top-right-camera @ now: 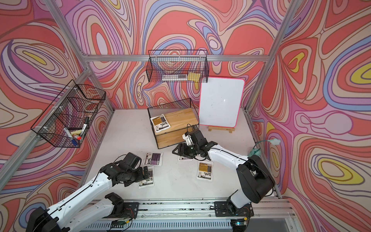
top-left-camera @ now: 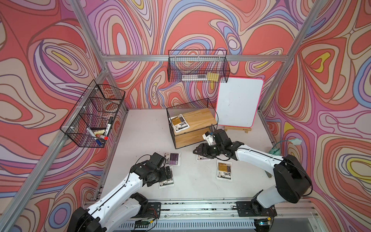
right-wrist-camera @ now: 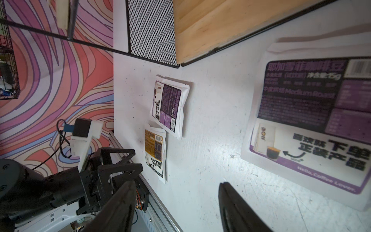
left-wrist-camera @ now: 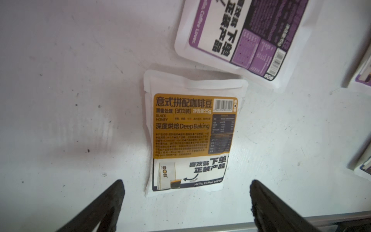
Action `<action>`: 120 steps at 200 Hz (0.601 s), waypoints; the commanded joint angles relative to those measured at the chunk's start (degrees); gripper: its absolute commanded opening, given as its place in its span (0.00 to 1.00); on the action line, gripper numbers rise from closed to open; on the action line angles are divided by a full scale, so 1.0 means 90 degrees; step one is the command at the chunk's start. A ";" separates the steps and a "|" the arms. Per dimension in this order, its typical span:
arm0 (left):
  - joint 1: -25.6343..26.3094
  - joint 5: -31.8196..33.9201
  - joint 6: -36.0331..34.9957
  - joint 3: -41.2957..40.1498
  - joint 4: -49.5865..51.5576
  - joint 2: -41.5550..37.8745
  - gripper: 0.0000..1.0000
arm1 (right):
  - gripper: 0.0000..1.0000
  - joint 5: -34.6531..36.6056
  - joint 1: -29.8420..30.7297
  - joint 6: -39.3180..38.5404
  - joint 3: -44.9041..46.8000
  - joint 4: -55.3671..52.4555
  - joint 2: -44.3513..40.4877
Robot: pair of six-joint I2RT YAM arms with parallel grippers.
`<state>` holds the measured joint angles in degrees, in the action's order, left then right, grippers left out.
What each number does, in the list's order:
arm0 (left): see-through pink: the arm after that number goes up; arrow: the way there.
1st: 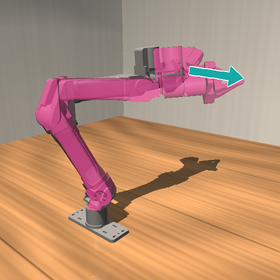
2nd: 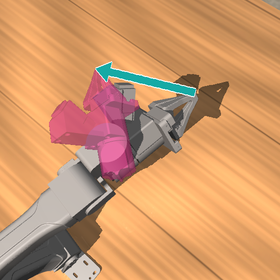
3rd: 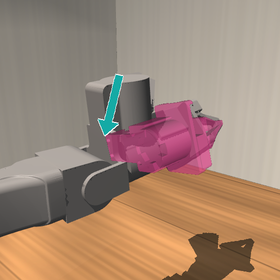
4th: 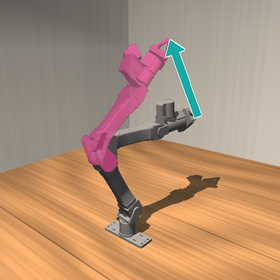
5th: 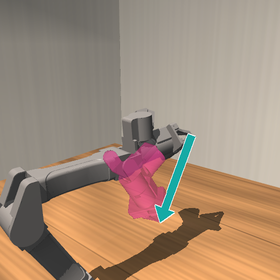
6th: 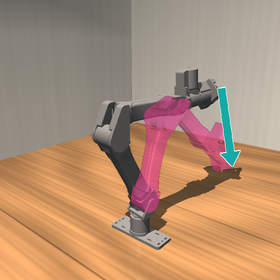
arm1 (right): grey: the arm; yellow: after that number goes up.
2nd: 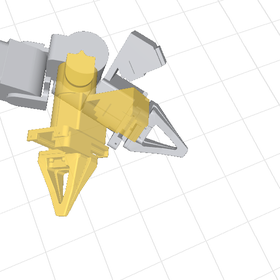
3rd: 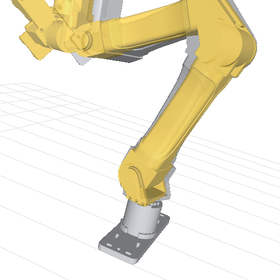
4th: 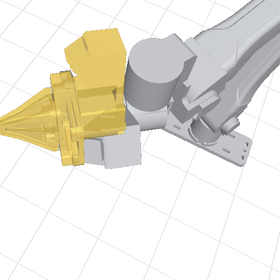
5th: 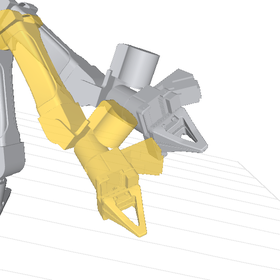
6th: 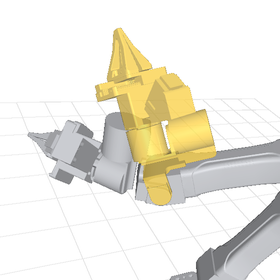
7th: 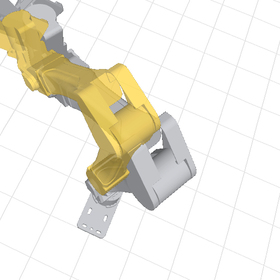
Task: Place the bagged coffee beans on the shelf by color
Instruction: Move the bagged coffee beans to the center of the board.
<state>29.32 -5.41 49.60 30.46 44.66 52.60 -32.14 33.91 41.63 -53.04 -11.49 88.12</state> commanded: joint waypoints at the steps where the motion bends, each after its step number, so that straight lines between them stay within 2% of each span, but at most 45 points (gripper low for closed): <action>1: 0.0076 -0.0178 0.0261 -0.0415 -0.0179 0.0003 0.99 | 0.67 -0.0017 0.0049 -0.0043 0.0044 0.0047 -0.0178; 52: 0.0286 -0.0711 0.0247 -0.0669 -0.1239 0.0432 0.99 | 0.67 -0.0136 0.0080 -0.0131 -0.0141 -0.0085 0.0035; 83: 0.0547 -0.1467 0.0091 -0.0673 -0.2352 0.1085 0.99 | 0.67 -0.0142 0.0089 -0.0166 -0.0172 -0.0130 0.0174; 113: 0.1039 -0.1766 -0.0331 -0.0179 -0.2834 0.1991 0.99 | 0.67 -0.0079 0.0081 -0.0160 -0.0116 -0.0120 0.0240; 120: 0.1139 -0.1752 -0.0472 0.0223 -0.2843 0.2198 0.99 | 0.67 -0.0066 0.0089 -0.0155 -0.0095 -0.0111 0.0256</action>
<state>36.93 -17.74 49.69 28.99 23.38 66.48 -32.97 34.35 41.17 -53.49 -12.12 89.45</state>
